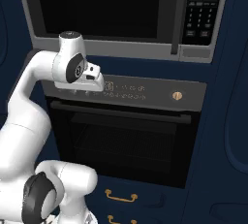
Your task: Navigate to the stove.
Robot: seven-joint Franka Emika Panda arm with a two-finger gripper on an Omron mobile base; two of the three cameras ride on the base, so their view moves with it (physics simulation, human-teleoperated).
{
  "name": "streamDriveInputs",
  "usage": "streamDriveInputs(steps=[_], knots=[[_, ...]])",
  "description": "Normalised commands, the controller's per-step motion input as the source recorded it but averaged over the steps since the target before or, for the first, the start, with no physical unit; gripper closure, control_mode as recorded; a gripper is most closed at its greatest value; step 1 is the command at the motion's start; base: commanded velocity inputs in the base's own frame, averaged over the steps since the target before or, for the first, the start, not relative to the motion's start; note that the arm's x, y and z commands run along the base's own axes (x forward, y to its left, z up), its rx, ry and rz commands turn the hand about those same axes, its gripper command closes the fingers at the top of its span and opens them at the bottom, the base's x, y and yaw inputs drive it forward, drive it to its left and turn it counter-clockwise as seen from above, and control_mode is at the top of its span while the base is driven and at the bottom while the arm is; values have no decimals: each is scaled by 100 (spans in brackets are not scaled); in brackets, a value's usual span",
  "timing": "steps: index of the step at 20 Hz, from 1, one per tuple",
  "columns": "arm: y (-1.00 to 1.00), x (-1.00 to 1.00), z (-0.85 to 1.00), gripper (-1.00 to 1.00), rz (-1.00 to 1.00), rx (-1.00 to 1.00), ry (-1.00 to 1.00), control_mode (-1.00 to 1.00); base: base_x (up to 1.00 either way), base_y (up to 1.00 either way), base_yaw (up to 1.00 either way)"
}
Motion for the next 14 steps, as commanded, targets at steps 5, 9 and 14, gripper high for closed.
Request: streamDriveInputs(steps=[5,9,14], knots=[[0,-64,-10,-100,0,2,1,-100,0,0,0],[0,-100,-19,-100,-1,11,0,-100,0,0,0],[0,-100,-17,-100,-1,9,0,-100,0,0,0]])
